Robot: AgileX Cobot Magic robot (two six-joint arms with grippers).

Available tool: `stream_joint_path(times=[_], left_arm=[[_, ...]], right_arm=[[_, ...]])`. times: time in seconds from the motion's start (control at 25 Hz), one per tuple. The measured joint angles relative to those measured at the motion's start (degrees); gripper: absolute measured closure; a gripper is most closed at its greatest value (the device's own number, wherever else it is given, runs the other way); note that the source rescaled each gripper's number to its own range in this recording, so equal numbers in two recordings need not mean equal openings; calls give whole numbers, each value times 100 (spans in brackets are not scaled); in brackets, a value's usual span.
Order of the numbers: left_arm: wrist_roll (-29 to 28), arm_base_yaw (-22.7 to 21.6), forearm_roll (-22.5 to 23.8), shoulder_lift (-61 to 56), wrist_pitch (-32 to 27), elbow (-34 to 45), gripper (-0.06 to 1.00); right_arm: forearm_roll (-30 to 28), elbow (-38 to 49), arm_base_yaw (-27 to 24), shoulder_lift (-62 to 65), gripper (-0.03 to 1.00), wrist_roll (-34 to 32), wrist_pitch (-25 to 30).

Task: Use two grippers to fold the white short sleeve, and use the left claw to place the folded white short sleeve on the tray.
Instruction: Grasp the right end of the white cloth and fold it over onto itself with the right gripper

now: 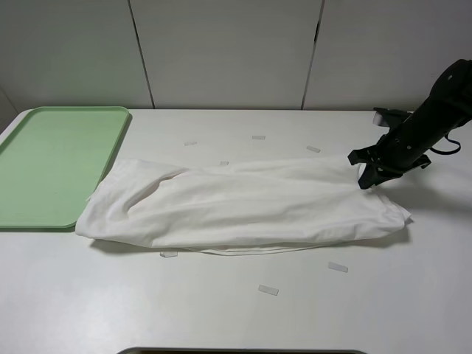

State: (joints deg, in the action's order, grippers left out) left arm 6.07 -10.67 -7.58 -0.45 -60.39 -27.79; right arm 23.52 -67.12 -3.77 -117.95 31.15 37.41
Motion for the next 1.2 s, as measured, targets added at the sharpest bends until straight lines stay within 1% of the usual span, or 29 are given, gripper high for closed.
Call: stream_joint_path(times=[0.12, 0.16, 0.2, 0.28, 0.32, 0.44, 0.52, 0.64, 0.76, 0.88, 1.04, 1.16, 1.2], left_arm=[[0, 0, 0, 0, 0, 0, -6], [0, 0, 0, 0, 0, 0, -6], [0, 0, 0, 0, 0, 0, -6], [0, 0, 0, 0, 0, 0, -6], [0, 0, 0, 0, 0, 0, -6], [0, 0, 0, 0, 0, 0, -6], [0, 0, 0, 0, 0, 0, -6], [0, 0, 0, 0, 0, 0, -6], [0, 0, 0, 0, 0, 0, -6], [0, 0, 0, 0, 0, 0, -6], [0, 0, 0, 0, 0, 0, -6], [0, 0, 0, 0, 0, 0, -6], [0, 0, 0, 0, 0, 0, -6]], right_arm=[[-235, 0, 94, 115, 97, -72, 42], [-540, 0, 259, 332, 97, -178, 88], [-699, 0, 363, 511, 97, -282, 129], [-811, 0, 445, 627, 97, -364, 188], [-1165, 0, 699, 954, 97, -642, 248], [-1645, 0, 1067, 1449, 97, -1131, 355], [-1788, 0, 1270, 1687, 97, -1475, 401], [-1779, 0, 1425, 1752, 97, -1743, 476], [-1531, 0, 1670, 1756, 97, -2090, 481], [-1253, 0, 1871, 1699, 97, -2354, 258], [-1073, 0, 2001, 1598, 97, -2608, 90], [-943, -9, 2152, 1432, 97, -2849, -8], [-864, -61, 2270, 1321, 97, -2980, -54]])
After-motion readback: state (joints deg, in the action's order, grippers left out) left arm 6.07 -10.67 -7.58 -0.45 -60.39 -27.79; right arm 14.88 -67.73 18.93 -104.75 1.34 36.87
